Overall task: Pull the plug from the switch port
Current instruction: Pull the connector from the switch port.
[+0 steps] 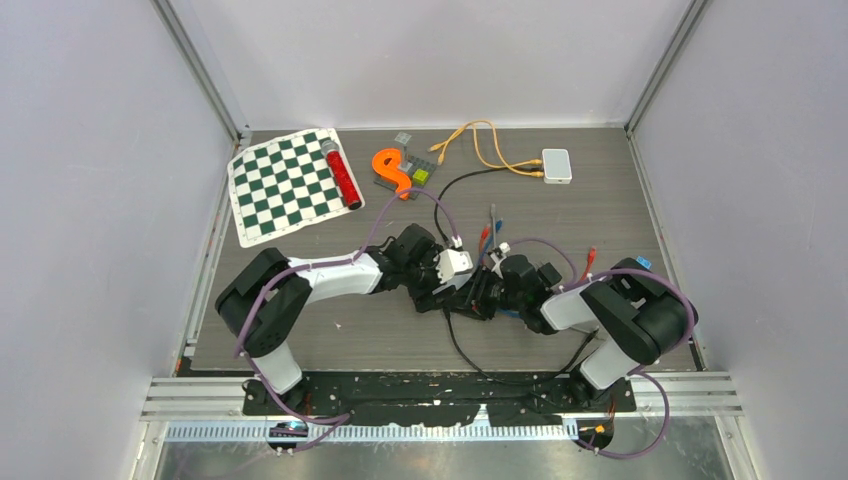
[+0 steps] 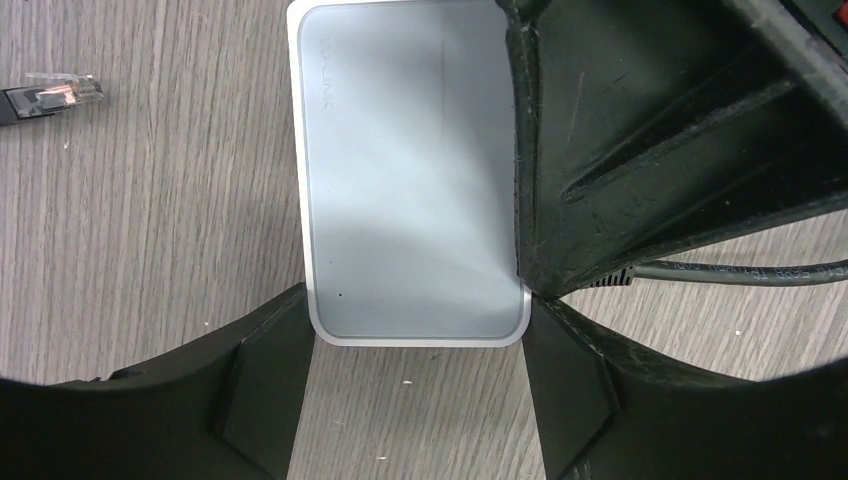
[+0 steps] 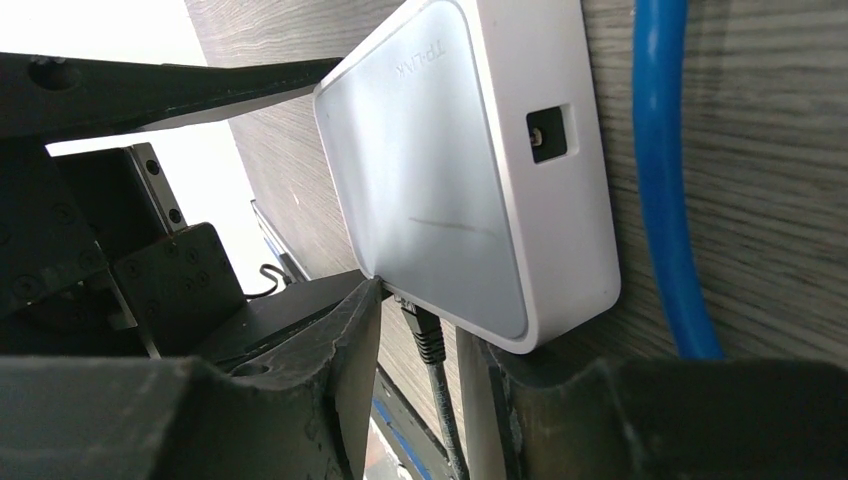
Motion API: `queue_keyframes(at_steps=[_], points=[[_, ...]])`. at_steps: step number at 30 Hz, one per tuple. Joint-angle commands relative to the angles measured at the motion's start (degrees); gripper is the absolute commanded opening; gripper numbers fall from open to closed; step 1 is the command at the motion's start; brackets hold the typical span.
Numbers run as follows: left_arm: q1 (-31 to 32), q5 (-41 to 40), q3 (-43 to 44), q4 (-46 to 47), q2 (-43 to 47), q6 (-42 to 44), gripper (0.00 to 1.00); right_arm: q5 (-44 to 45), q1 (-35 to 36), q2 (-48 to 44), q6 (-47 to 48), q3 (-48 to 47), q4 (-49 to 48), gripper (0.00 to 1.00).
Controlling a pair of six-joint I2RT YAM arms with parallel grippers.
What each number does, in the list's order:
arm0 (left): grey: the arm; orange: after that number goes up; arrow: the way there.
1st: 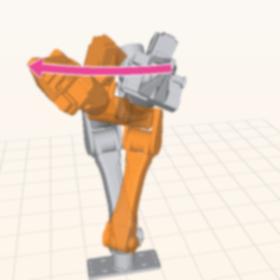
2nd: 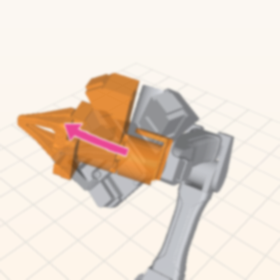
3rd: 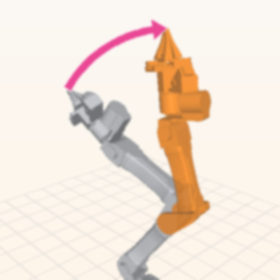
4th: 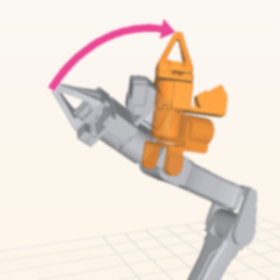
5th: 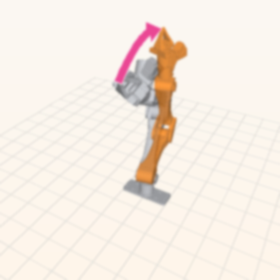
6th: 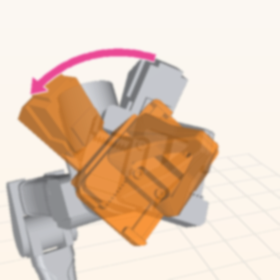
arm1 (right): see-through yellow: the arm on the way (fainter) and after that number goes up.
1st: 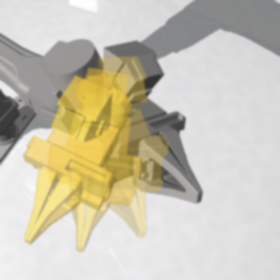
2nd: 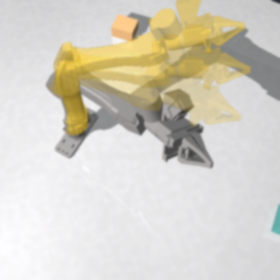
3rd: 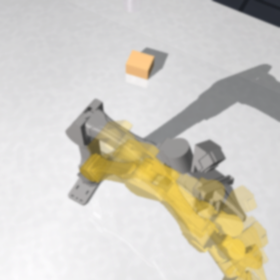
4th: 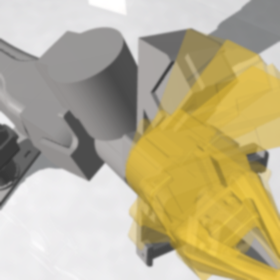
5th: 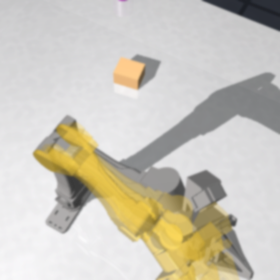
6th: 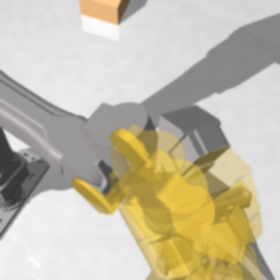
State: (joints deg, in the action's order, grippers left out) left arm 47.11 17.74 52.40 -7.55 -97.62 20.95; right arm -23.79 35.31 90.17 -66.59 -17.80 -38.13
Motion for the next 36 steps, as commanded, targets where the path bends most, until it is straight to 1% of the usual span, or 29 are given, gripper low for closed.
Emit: queue_keyframes(at_steps=[1,5,11,15,21,22,23,25,31,34,36], points=[[0.3,2.68,-0.61,-3.17,1.52,-1.44,0.59,2.28,0.74,1.29,0.12,-0.64,-1.08,0.39],[0.34,2.83,-0.57,-3.38,1.69,-1.42,0.59,3.13,0.96,1.13,0.15,-0.49,-0.89,0.4],[0.35,3.12,-0.09,-4.14,1.57,-1.4,0.59,3.79,1.29,2.13,-0.12,-0.65,-1.68,0.38],[0.34,3.66,0.33,-4.34,1.28,-1.88,0.58,4.14,1.48,2.54,-0.52,-0.81,-2.4,0.32],[0.35,3.19,0.68,-4.31,0.78,-2.22,0.58,4.81,2.3,0.85,0.1,-0.92,-1.62,0.29],[0.29,2.96,0.68,-4.4,0.74,-2.23,0.58,4.98,2.44,0.41,0.33,-0.92,-1.34,0.27],[0.34,2.63,0.63,-4.4,0.6,-2.36,0.58,5.03,2.5,-0.09,0.46,-0.85,-0.74,0.23],[0.28,2.16,0.59,-4.32,0.43,-2.51,0.58,5.19,2.6,-0.81,0.75,-0.53,0.27,0.2],[0.35,2.23,0.34,-4.04,0.25,-2.76,0.58,6.66,2.64,-2.37,0.35,1.1,0.88,0.2],[0.35,2.55,0.48,-4.14,0.33,-2.84,0.58,6.24,2.66,-1.7,0.37,0.19,0.92,0.27],[0.34,2.72,0.5,-4.17,0.33,-2.94,0.58,5.88,2.7,-0.86,0.36,-0.59,0.72,0.28]])
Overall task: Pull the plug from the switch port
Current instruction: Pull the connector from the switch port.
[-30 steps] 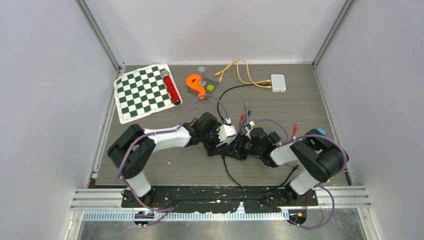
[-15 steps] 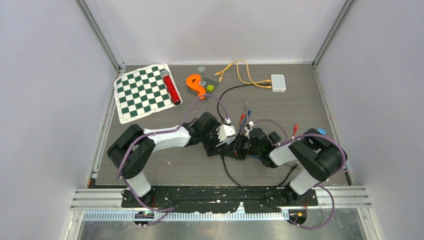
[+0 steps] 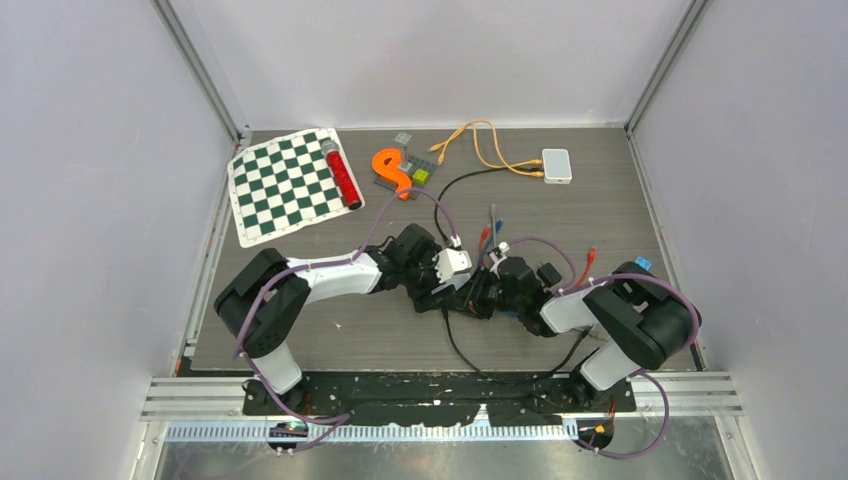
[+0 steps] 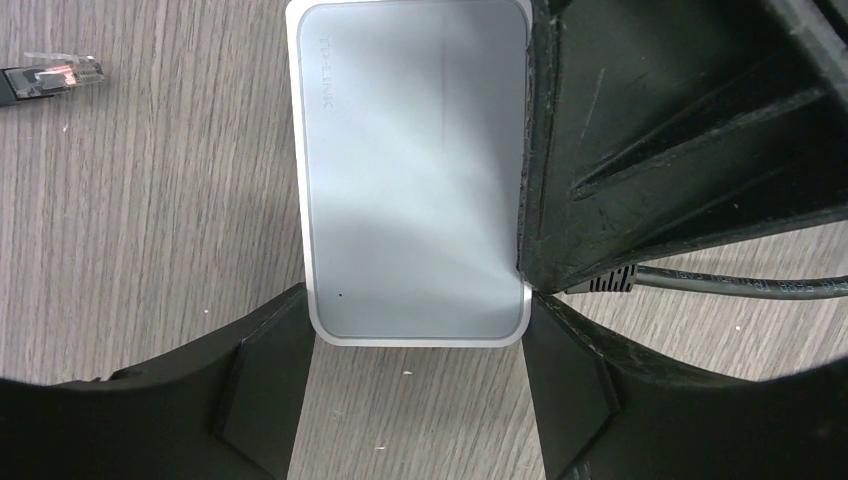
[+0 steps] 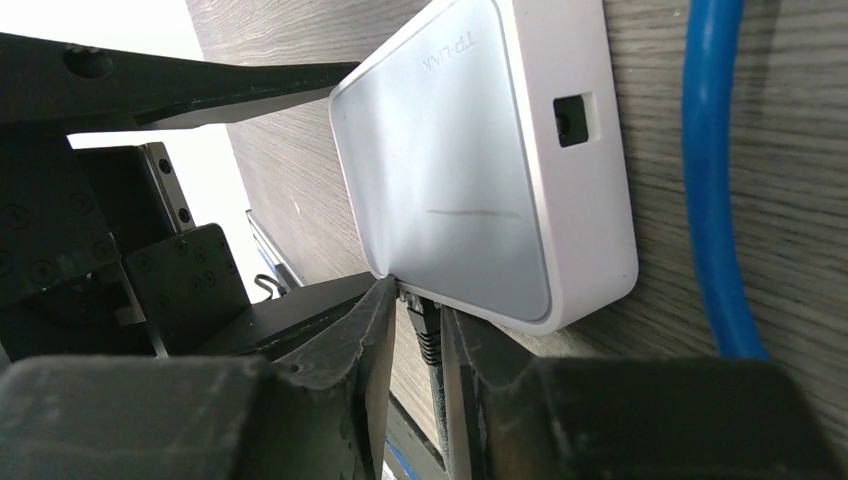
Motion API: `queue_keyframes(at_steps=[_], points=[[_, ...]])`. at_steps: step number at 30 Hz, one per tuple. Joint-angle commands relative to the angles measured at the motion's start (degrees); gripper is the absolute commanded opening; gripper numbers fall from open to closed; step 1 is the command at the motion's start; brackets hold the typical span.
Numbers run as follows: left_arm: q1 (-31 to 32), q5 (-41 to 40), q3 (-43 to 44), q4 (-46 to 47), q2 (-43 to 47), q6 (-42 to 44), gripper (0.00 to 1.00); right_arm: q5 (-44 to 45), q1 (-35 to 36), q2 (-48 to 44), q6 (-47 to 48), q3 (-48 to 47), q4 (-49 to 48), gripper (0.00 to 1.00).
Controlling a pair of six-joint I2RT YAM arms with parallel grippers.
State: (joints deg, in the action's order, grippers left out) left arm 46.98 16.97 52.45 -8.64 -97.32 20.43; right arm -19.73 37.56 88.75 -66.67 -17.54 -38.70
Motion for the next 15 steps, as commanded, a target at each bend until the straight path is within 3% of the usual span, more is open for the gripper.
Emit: queue_keyframes(at_steps=[1,15], points=[[0.48,3.51,0.49,-3.09,0.05,-2.5,0.58,1.69,0.53,1.08,0.48,-1.06,1.23,0.28],[0.4,2.91,1.84,-4.22,-0.97,-2.43,0.57,1.87,1.12,-1.36,2.4,-1.13,3.58,0.18]])
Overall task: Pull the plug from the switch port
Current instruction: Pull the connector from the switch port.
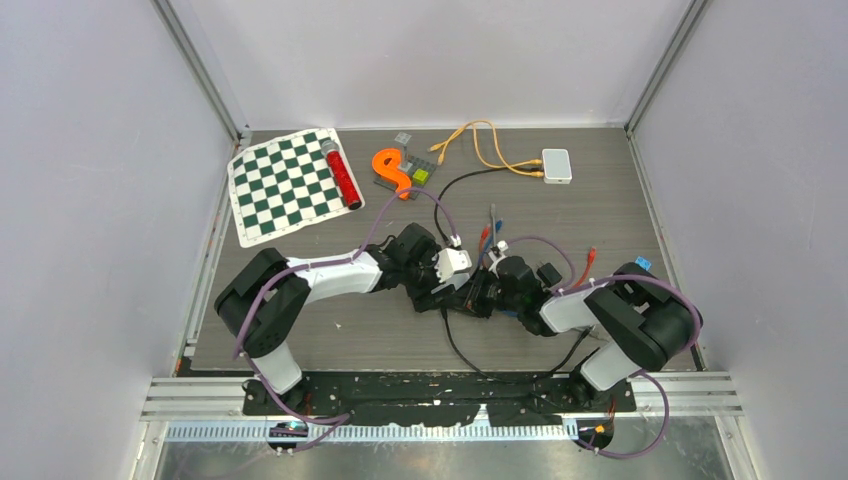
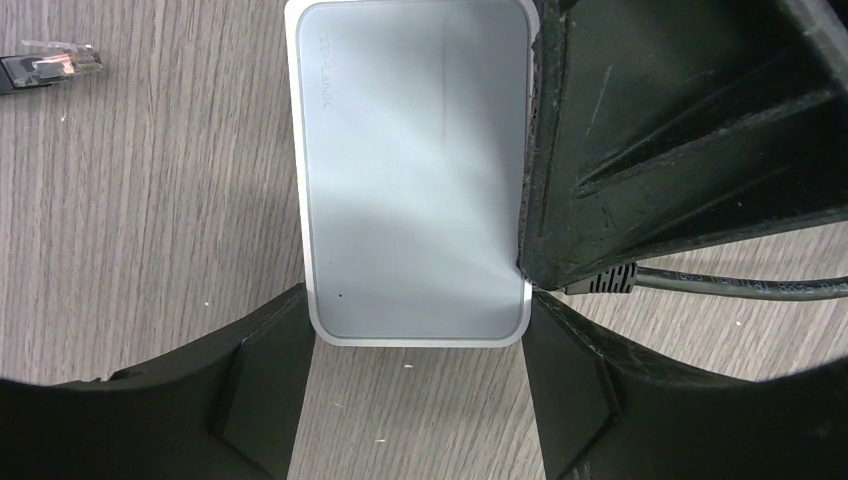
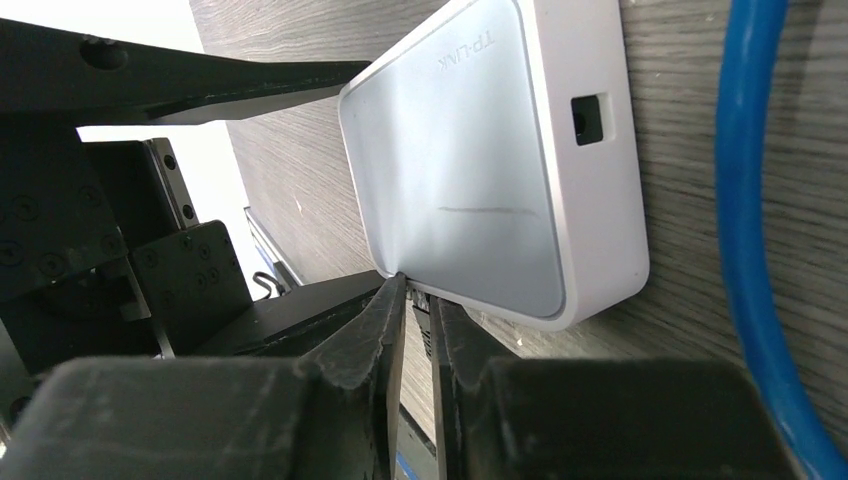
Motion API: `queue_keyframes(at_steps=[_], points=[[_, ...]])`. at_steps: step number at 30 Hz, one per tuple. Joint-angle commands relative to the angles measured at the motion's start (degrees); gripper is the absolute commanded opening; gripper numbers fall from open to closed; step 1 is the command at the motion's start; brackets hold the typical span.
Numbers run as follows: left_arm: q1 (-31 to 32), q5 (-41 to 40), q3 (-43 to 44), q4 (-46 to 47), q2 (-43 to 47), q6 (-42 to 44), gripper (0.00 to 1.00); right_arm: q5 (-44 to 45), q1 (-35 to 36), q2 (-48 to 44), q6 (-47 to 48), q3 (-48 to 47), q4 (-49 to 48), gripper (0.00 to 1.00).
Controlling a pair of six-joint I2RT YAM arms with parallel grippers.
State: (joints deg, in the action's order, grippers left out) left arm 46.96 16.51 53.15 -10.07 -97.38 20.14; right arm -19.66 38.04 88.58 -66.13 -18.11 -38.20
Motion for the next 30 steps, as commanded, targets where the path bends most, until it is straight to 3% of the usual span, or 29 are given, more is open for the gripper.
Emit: queue_keyframes(at_steps=[1,7,23,30], points=[[0.41,3.32,1.15,-2.89,-0.92,-2.06,0.57,1.71,0.57,-1.49,1.94,-0.53,3.1,0.18],[0.42,3.13,1.41,-3.21,-1.06,-2.1,0.56,0.33,0.67,-1.98,2.65,-0.69,3.03,0.27],[0.41,3.45,2.02,-3.55,-1.14,-2.69,0.55,-0.21,0.89,0.17,3.19,-2.43,3.39,0.19],[0.37,2.85,2.31,-4.07,-1.45,-2.52,0.54,-0.29,0.89,-2.37,4.91,-2.22,6.66,0.23]])
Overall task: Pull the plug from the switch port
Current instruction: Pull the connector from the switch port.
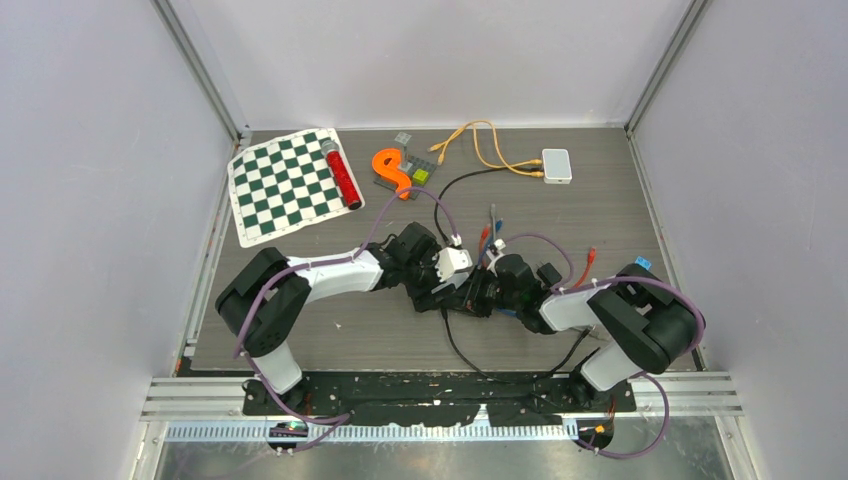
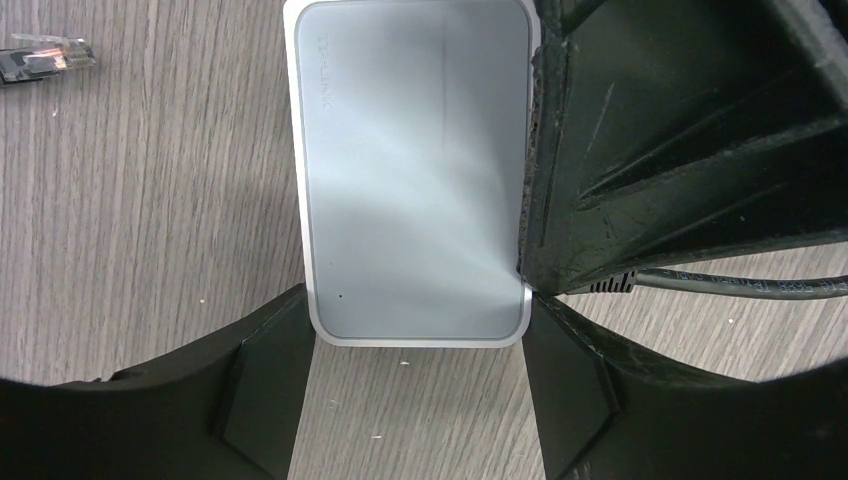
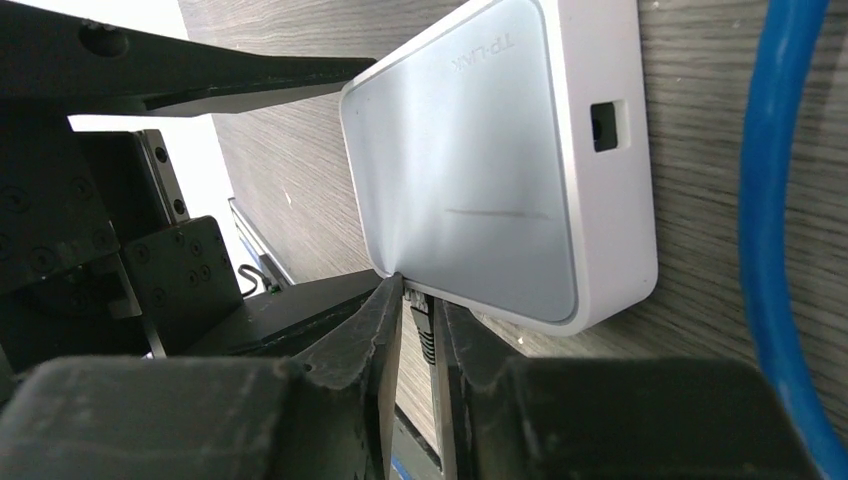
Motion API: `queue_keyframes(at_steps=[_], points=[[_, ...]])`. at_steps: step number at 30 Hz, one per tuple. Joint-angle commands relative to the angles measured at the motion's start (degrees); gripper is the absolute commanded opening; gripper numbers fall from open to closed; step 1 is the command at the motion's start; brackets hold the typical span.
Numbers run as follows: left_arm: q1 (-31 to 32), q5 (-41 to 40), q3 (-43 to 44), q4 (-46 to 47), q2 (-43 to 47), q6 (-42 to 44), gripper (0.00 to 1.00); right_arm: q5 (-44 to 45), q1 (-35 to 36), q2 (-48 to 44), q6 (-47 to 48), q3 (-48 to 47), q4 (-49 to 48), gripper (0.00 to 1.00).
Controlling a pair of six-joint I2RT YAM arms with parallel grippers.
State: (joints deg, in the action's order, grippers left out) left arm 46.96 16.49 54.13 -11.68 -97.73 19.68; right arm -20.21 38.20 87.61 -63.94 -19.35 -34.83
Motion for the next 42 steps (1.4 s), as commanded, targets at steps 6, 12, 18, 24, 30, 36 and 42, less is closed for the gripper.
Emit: queue_keyframes(at_steps=[6,12,18,24,30,36,42], points=[[0.33,2.98,1.64,-2.48,-1.7,-2.16,0.54,-0.79,0.74,-4.01,3.91,-0.51,4.69,0.31],[0.33,3.29,2.15,-2.68,-1.8,-2.3,0.53,-1.55,0.74,-0.41,3.15,-1.57,2.68,0.29],[0.33,3.57,1.92,-2.9,-1.58,-2.45,0.53,-1.32,0.74,1.92,0.84,-1.14,-2.42,0.29],[0.33,4.15,1.89,-3.13,-1.74,-2.46,0.52,-0.9,0.74,2.22,0.93,-2.21,-2.59,0.31],[0.31,4.29,1.75,-3.4,-1.82,-2.54,0.52,-1.66,0.74,2.57,3.05,-3.23,-0.39,0.06],[0.33,2.02,1.62,-3.44,-1.53,-2.63,0.5,-4.62,0.67,2.12,3.95,-3.34,0.52,0.05],[0.33,-0.4,1.92,-3.39,-1.34,-2.28,0.49,-9.25,0.55,3.05,0.19,0.02,-7.9,0.05]])
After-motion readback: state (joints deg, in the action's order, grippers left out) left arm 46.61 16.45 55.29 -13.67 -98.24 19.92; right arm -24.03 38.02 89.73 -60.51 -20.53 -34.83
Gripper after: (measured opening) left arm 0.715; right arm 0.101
